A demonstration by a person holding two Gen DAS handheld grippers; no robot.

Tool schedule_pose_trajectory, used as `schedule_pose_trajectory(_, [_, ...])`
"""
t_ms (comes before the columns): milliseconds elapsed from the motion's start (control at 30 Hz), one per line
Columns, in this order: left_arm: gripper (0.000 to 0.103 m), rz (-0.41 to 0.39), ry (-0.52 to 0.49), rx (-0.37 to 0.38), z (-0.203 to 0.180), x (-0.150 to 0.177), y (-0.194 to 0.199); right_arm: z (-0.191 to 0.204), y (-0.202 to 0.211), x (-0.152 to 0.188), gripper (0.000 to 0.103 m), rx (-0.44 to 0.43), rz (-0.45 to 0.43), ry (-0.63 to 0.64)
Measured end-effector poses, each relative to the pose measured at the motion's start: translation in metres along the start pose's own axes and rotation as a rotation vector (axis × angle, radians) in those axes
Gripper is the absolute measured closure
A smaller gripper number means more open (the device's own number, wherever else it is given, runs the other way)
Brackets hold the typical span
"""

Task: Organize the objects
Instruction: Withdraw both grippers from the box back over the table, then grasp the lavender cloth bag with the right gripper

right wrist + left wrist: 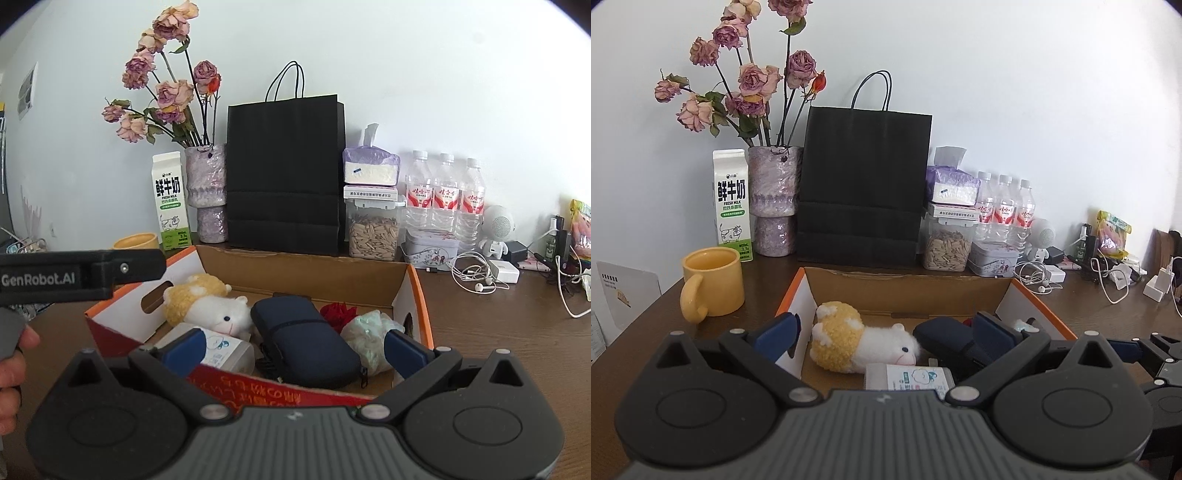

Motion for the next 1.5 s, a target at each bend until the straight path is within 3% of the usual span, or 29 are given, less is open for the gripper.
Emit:
schedule_pose_trajectory(600, [0.0,0.09,-0.009,-0.021,0.02,0.053,0.065,0.029,0.063,0.063,0.0,-0.042,0.096,-0.025])
schedule_pose_trajectory(767, [0.0,0.135,0.033,-0.003,0.023,0.077,0.082,0.03,0.072,0.084,0.0,-0.048,0.133,-0.059])
schedule_pose_trajectory(1200, [0.0,0.187,0.022,0.005,0.021,0.096,0.081,0.041,0.054,0.101,0.0,-0.047,0.209,-0.026])
schedule_pose_trajectory(1500, [0.0,0.216,0.028,0.003,0.023,0.104,0.077,0.047,0.046,0.107,0.0,-0.036,0.218,0.029])
Point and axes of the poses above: each gripper's, at about its wrist camera, not at the fingertips, and y roughly against the way its jaws point, z to its left, x to its underside, the point moved 5 cm from there along -y, roughly the way its jaws point, and after that the axes turned 3 degrees about y, right-handed, at the moved point
